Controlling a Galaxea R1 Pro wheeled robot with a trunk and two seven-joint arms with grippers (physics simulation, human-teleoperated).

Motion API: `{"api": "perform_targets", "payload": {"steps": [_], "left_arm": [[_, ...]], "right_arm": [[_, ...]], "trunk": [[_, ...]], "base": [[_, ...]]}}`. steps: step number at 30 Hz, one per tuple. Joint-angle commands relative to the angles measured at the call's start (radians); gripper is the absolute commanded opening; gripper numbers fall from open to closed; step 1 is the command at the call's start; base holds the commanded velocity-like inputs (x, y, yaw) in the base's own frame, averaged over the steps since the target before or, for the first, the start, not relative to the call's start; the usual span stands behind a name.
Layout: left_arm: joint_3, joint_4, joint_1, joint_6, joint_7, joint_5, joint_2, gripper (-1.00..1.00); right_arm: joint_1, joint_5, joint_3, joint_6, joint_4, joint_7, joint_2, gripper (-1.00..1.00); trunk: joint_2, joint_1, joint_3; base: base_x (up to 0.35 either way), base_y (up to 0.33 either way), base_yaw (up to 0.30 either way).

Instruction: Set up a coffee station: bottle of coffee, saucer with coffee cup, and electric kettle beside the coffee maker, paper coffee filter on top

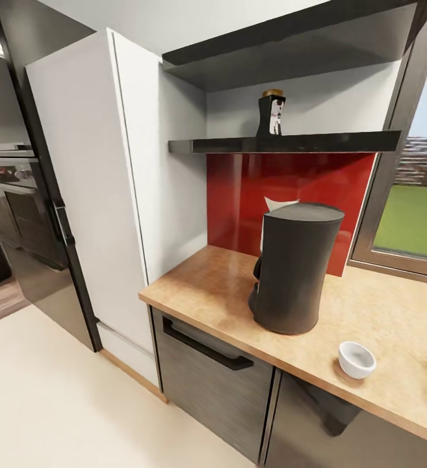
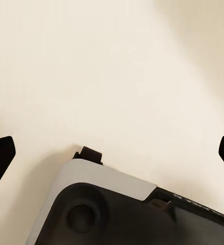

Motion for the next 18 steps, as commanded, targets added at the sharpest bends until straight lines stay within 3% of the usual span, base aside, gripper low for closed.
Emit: {"api": "perform_targets", "payload": {"steps": [1,6,14,18], "left_arm": [[-0.001,-0.002,0.001,-0.001,0.000,0.010,0.000,1.00],[0.000,-0.001,0.001,-0.001,0.000,0.010,0.000,1.00],[0.000,-0.001,0.001,-0.001,0.000,0.009,0.001,1.00],[-0.001,-0.001,0.001,-0.001,0.000,0.009,0.001,1.00]], "right_arm": [[0.004,-0.013,0.007,-0.005,0.008,0.002,0.003,1.00],[0.012,-0.017,0.006,-0.005,0.023,0.003,0.008,1.00],[0.014,-0.020,0.004,-0.005,0.026,0.004,0.008,1.00],[0.014,-0.020,0.004,-0.005,0.027,0.003,0.009,1.00]], "trunk": [[-0.001,0.000,-0.001],[-0.001,0.000,-0.001],[-0.001,0.000,-0.001],[-0.001,0.000,-0.001]], "base": [[0.000,0.000,0.000],[0.000,0.000,-0.125],[0.000,0.004,-0.239],[0.000,0.167,-0.132]]}}
